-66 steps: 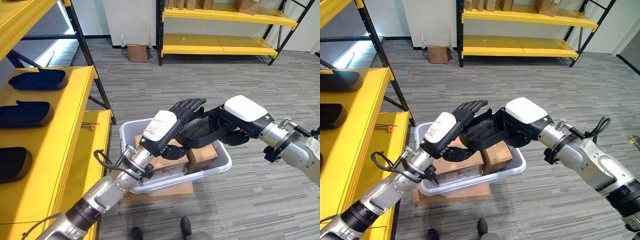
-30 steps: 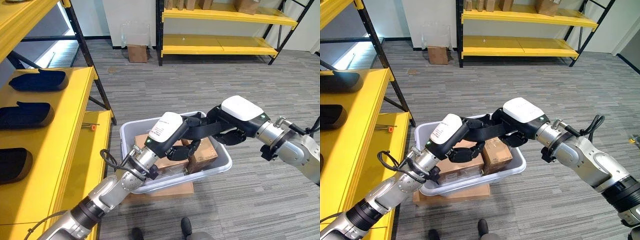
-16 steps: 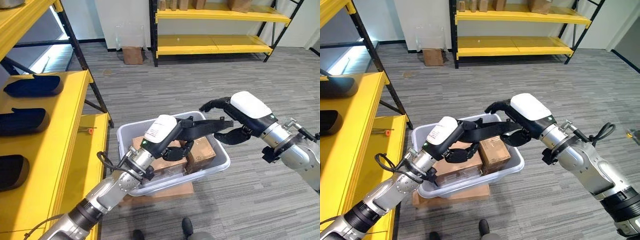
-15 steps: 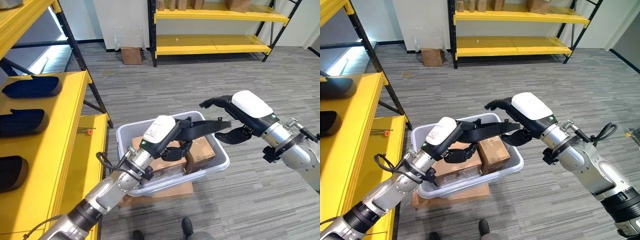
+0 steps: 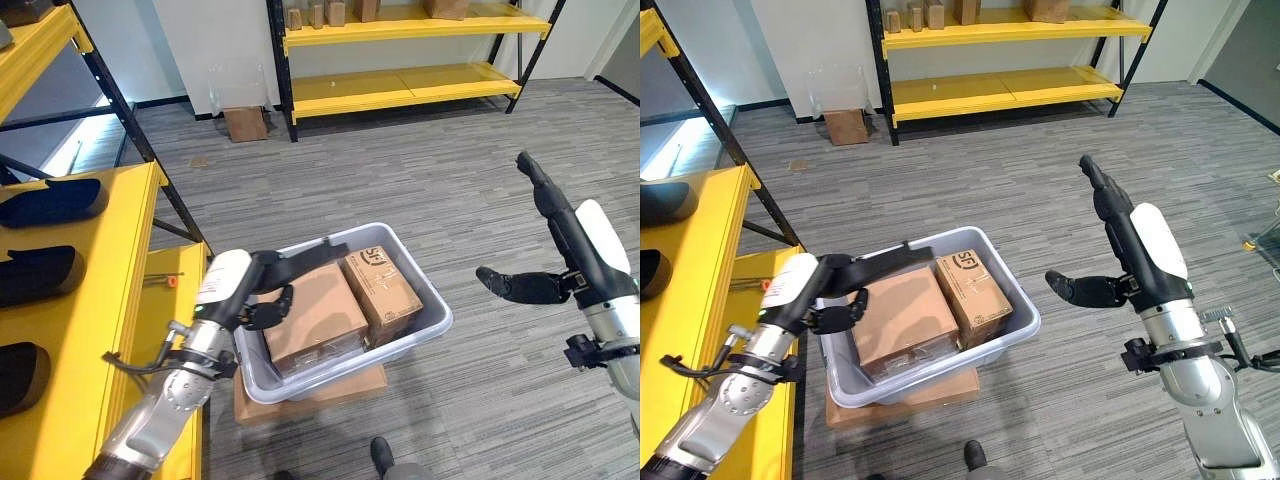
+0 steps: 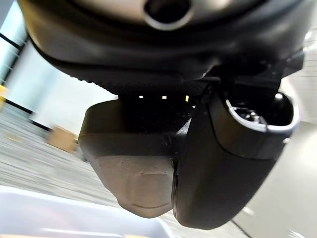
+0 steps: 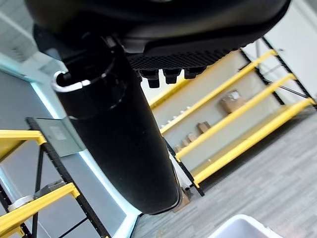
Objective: Move parts from the plastic box to the shelf.
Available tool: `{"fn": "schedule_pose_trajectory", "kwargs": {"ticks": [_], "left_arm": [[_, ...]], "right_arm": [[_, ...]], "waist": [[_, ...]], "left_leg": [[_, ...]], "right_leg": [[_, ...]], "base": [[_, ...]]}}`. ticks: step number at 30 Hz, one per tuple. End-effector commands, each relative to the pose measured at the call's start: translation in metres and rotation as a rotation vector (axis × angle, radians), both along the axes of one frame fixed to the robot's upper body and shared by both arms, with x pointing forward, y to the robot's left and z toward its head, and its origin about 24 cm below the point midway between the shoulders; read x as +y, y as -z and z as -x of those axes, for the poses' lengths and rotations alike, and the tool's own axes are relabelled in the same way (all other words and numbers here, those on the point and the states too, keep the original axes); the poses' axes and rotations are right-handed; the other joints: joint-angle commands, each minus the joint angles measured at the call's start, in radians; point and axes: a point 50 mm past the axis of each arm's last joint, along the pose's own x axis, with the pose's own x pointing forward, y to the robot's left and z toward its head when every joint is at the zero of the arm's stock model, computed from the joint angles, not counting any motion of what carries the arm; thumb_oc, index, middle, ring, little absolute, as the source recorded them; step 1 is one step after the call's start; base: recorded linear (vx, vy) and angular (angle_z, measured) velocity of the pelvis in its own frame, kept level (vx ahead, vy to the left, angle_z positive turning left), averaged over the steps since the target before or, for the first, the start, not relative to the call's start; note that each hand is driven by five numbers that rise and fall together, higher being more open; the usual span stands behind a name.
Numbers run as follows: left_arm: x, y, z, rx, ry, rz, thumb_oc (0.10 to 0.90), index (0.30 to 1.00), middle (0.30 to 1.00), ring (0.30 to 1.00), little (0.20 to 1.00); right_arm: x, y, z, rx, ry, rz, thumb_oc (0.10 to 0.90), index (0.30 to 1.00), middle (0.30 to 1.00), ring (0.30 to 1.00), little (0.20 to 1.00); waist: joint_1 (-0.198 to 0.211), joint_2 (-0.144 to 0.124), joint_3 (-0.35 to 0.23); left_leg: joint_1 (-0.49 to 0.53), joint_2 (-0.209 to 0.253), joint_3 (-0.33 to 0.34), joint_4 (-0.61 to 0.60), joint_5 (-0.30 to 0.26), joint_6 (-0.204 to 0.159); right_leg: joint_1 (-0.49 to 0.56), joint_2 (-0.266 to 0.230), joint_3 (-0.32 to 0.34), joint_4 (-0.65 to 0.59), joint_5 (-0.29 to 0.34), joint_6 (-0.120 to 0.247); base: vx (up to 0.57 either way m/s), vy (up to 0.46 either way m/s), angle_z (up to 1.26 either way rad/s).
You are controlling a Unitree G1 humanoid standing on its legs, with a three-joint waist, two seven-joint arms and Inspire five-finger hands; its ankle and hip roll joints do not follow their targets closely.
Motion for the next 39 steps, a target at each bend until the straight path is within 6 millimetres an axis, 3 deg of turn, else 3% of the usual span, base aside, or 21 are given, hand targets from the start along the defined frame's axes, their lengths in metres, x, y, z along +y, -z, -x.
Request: {"fn": "schedule_pose_trajectory", "kwargs": {"ticks": [1, 4, 6, 7, 9, 10, 11, 12, 13, 16, 18, 19, 21, 23, 25, 26, 29, 31, 39], "left_arm": [[0.003, -0.077, -0.006, -0.412, 0.008, 0.043, 0.400, 0.300, 0.300, 0.300, 0.300], [0.014, -0.084, -0.003, -0.443, -0.032, -0.018, 0.400, 0.300, 0.300, 0.300, 0.300], [0.018, -0.085, -0.001, -0.443, -0.050, -0.022, 0.400, 0.300, 0.300, 0.300, 0.300], [0.020, -0.087, -0.001, -0.455, -0.063, -0.027, 0.400, 0.300, 0.300, 0.300, 0.300], [0.020, -0.090, -0.001, -0.470, -0.061, -0.025, 0.400, 0.300, 0.300, 0.300, 0.300], [0.019, -0.091, -0.002, -0.478, -0.065, -0.024, 0.400, 0.300, 0.300, 0.300, 0.300], [0.019, -0.093, 0.001, -0.493, -0.067, -0.032, 0.400, 0.300, 0.300, 0.300, 0.300], [0.019, -0.093, 0.001, -0.492, -0.068, -0.033, 0.400, 0.300, 0.300, 0.300, 0.300], [0.019, -0.091, 0.004, -0.497, -0.072, -0.024, 0.400, 0.300, 0.300, 0.300, 0.300], [0.021, -0.089, 0.008, -0.505, -0.095, -0.018, 0.400, 0.300, 0.300, 0.300, 0.300], [0.022, -0.089, 0.010, -0.514, -0.107, -0.020, 0.400, 0.300, 0.300, 0.300, 0.300], [0.024, -0.089, 0.012, -0.521, -0.123, -0.019, 0.400, 0.300, 0.300, 0.300, 0.300], [0.024, -0.091, 0.012, -0.538, -0.129, -0.011, 0.400, 0.300, 0.300, 0.300, 0.300], [0.023, -0.090, 0.013, -0.541, -0.132, 0.005, 0.400, 0.300, 0.300, 0.300, 0.300], [0.026, -0.086, 0.016, -0.533, -0.153, 0.014, 0.400, 0.300, 0.300, 0.300, 0.300], [0.029, -0.081, 0.018, -0.517, -0.176, 0.013, 0.400, 0.300, 0.300, 0.300, 0.300], [0.032, -0.079, 0.021, -0.525, -0.200, 0.032, 0.400, 0.300, 0.300, 0.300, 0.300], [0.035, -0.075, 0.027, -0.520, -0.233, 0.030, 0.400, 0.300, 0.300, 0.300, 0.300], [0.048, -0.066, 0.037, -0.498, -0.320, 0.025, 0.400, 0.300, 0.300, 0.300, 0.300]], "right_arm": [[0.014, -0.053, -0.003, -0.265, -0.127, -0.049, 0.900, 1.000, 1.000, 1.000, 1.000], [0.021, -0.058, -0.006, -0.271, -0.183, -0.058, 0.900, 1.000, 1.000, 1.000, 1.000], [0.025, -0.059, -0.006, -0.274, -0.205, -0.054, 0.900, 1.000, 1.000, 1.000, 1.000], [0.024, -0.063, -0.006, -0.284, -0.205, -0.044, 0.900, 1.000, 1.000, 1.000, 1.000], [0.023, -0.064, -0.006, -0.294, -0.196, -0.048, 0.900, 1.000, 1.000, 1.000, 1.000], [0.023, -0.064, -0.007, -0.299, -0.190, -0.047, 0.900, 1.000, 1.000, 1.000, 1.000], [0.022, -0.063, -0.006, -0.304, -0.175, -0.044, 0.900, 1.000, 1.000, 1.000, 1.000], [0.022, -0.062, -0.006, -0.304, -0.176, -0.045, 0.900, 1.000, 1.000, 1.000, 1.000], [0.023, -0.059, -0.006, -0.299, -0.176, -0.057, 0.900, 1.000, 1.000, 1.000, 1.000], [0.022, -0.055, -0.003, -0.288, -0.174, -0.084, 0.900, 1.000, 1.000, 1.000, 1.000], [0.021, -0.053, -0.003, -0.285, -0.168, -0.097, 0.900, 1.000, 1.000, 1.000, 1.000], [0.017, -0.048, -0.001, -0.271, -0.149, -0.127, 0.900, 1.000, 1.000, 1.000, 1.000], [0.011, -0.041, -0.001, -0.256, -0.117, -0.176, 0.900, 1.000, 1.000, 1.000, 1.000], [0.005, -0.031, 0.003, -0.234, -0.071, -0.211, 0.900, 1.000, 1.000, 1.000, 1.000], [0.002, -0.021, 0.004, -0.200, -0.045, -0.243, 0.900, 1.000, 1.000, 1.000, 1.000], [0.002, -0.015, 0.002, -0.177, -0.045, -0.277, 0.900, 1.000, 1.000, 1.000, 1.000], [0.003, -0.010, 0.002, -0.161, -0.043, -0.303, 0.900, 1.000, 1.000, 1.000, 1.000], [0.004, 0.002, 0.001, -0.107, -0.039, -0.344, 0.900, 1.000, 1.000, 1.000, 1.000], [0.008, 0.013, -0.005, -0.046, -0.056, -0.374, 0.900, 1.000, 1.000, 1.000, 1.000]], "waist": [[0.043, -0.019, -0.028], [0.085, -0.024, 0.007], [0.091, -0.022, 0.022], [0.109, -0.025, 0.047], [0.109, -0.027, 0.057], [0.113, -0.032, 0.065], [0.119, -0.045, 0.067], [0.114, -0.045, 0.067], [0.112, -0.053, 0.062], [0.103, -0.048, 0.042], [0.100, -0.044, 0.035], [0.086, -0.026, 0.027], [0.075, -0.007, 0.023], [0.056, 0.021, 0.014], [0.056, 0.038, 0.010], [0.078, 0.042, 0.017], [0.081, 0.031, 0.020], [0.101, 0.030, 0.019], [0.159, 0.006, 0.007]], "left_leg": [[0.023, 0.155, -0.091, -0.007, 0.009, -0.068], [-0.022, 0.167, -0.146, -0.001, 0.069, -0.077], [-0.047, 0.168, -0.176, -0.003, 0.100, -0.082], [-0.088, 0.157, -0.184, -0.004, 0.138, -0.084], [-0.121, 0.141, -0.178, -0.002, 0.153, -0.077], [-0.121, 0.120, -0.155, 0.014, 0.134, -0.066], [-0.115, 0.097, -0.132, 0.088, 0.069, -0.056], [-0.122, 0.096, -0.138, 0.101, 0.061, -0.055], [-0.102, 0.089, -0.110, 0.203, -0.024, -0.049], [-0.036, 0.112, -0.075, 0.287, -0.097, -0.057], [-0.004, 0.125, -0.046, 0.309, -0.101, -0.059], [0.052, 0.151, 0.000, 0.302, -0.104, -0.073], [0.083, 0.166, 0.047, 0.282, -0.103, -0.084], [0.112, 0.157, 0.099, 0.169, -0.114, -0.090], [0.111, 0.138, 0.097, 0.110, -0.140, -0.089], [0.098, 0.116, 0.057, 0.113, -0.151, -0.079], [0.087, 0.094, 0.058, 0.103, -0.150, -0.061], [0.108, 0.060, 0.054, 0.045, -0.142, -0.047], [0.104, -0.006, 0.019, 0.012, -0.155, -0.010]], "right_leg": [[-0.048, 0.082, -0.007, 0.236, -0.220, -0.027], [-0.076, 0.103, -0.049, 0.274, -0.238, -0.056], [-0.080, 0.107, -0.078, 0.278, -0.242, -0.066], [-0.082, 0.095, -0.124, 0.279, -0.250, -0.078], [-0.086, 0.083, -0.153, 0.268, -0.240, -0.081], [-0.086, 0.067, -0.176, 0.255, -0.234, -0.082], [-0.077, 0.042, -0.210, 0.223, -0.224, -0.082], [-0.074, 0.041, -0.215, 0.220, -0.224, -0.081], [-0.065, 0.017, -0.258, 0.180, -0.204, -0.088], [-0.038, 0.015, -0.315, 0.145, -0.214, -0.086], [-0.038, 0.014, -0.346, 0.144, -0.216, -0.089], [-0.037, 0.014, -0.412, 0.163, -0.232, -0.093], [-0.051, 0.001, -0.471, 0.189, -0.242, -0.093], [-0.065, -0.026, -0.543, 0.228, -0.250, -0.081], [-0.058, -0.042, -0.556, 0.238, -0.245, -0.070], [-0.050, -0.054, -0.546, 0.231, -0.234, -0.064], [-0.041, -0.079, -0.553, 0.228, -0.201, -0.050], [-0.019, -0.095, -0.559, 0.212, -0.181, -0.035], [0.026, -0.142, -0.575, 0.149, -0.107, 0.010]], "base": [[-0.15, -0.272, 0.17], [-0.17, -0.281, 0.30], [-0.15, -0.202, 0.54], [-0.18, -0.204, 0.81], [-0.18, -0.144, 1.10], [-0.26, -0.237, 1.20], [-0.18, -0.172, 1.24], [-0.19, -0.211, 1.50], [-0.09, -0.117, 1.46], [0.02, -0.091, 1.08], [-0.02, -0.044, 0.93], [-0.08, -0.023, 1.19], [-0.09, 0.034, 1.25], [-0.07, 0.118, 1.11], [0.02, 0.185, 1.37], [0.05, 0.154, 0.90], [0.02, 0.159, 0.16], [0.01, 0.189, 0.21], [0.01, 0.156, 0.13]]}}
